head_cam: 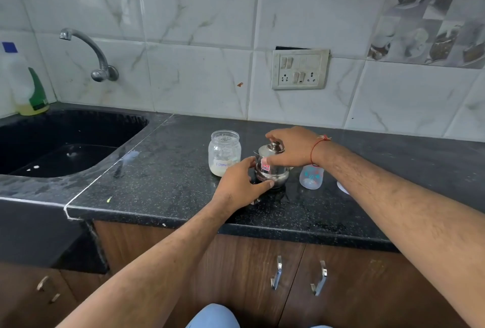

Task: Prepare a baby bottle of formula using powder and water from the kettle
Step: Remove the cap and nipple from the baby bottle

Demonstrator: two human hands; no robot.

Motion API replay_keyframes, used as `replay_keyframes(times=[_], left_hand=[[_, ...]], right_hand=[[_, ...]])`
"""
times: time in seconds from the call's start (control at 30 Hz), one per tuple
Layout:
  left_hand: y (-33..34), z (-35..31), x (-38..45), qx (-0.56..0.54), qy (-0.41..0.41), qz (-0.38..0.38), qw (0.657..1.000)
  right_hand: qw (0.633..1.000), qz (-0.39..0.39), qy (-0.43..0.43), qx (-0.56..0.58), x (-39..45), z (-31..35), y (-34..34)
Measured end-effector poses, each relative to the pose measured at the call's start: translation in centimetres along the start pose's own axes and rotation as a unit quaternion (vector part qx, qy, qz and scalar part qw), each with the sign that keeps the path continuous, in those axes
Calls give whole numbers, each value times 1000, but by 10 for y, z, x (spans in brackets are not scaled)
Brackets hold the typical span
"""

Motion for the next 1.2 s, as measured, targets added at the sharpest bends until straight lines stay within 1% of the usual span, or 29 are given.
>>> replay_keyframes(times=[0.1,0.17,0.23,0.3,0.37,0.43,0.6,0.7,0.77,0.8,0.83,0.9,0.97,1.03,1.1,1.2], left_hand=[[1,2,0,-8,-7,1,1000],[2,0,2,-3,-9,-2,1000],[4,-1,5,20,-4,-7,1000],[7,-3,9,53,-4,-16,998],[10,-5,11,74,-11,-29,997],[12,-7,13,86,-19,-37,995],[14,-6,13,98,-31,-47,994],[7,-10,4,80,-42,-95,991],[3,-13,-2,47,-20,-132,990],[2,-14,-5,19,-6,-136,990],[2,-13,-6,-14,12,-129,991],[2,-11,-7,-77,58,-76,992],[2,-13,-11,-97,96,-9,991],[0,-15,-15,-97,106,36,989],[-1,-13,-17,-92,108,52,988],[-3,-4,-16,-87,103,44,990]], right_hand=[[997,-77,-2,-6,-10,-13,-19],[994,-103,21,-28,-16,-28,-31],[993,-89,59,-42,-22,-45,-38],[993,-56,92,-43,-27,-59,-38],[993,-26,110,-17,-31,-70,-34],[992,-12,120,22,-32,-78,-27],[990,-31,117,77,-33,-89,-14],[989,-26,109,94,-35,-86,-14],[990,-18,97,103,-36,-78,-15],[991,-18,87,104,-38,-73,-16],[991,-19,77,105,-39,-66,-16],[992,-23,55,110,-41,-52,-15],[992,-24,30,118,-42,-34,-15],[993,-26,1,114,-40,-17,-14],[993,-23,-24,117,-39,-4,-13],[992,-12,-50,119,-35,8,-13]])
Point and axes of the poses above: each hand's wrist, its own x-axis towards the middle knuckle, its own y-axis out of the palm, z = x × y, the point moved 2 cm from there along x, towards the middle knuckle, and after that the axes turned 1 degree about -x, right-handed, at the moved point
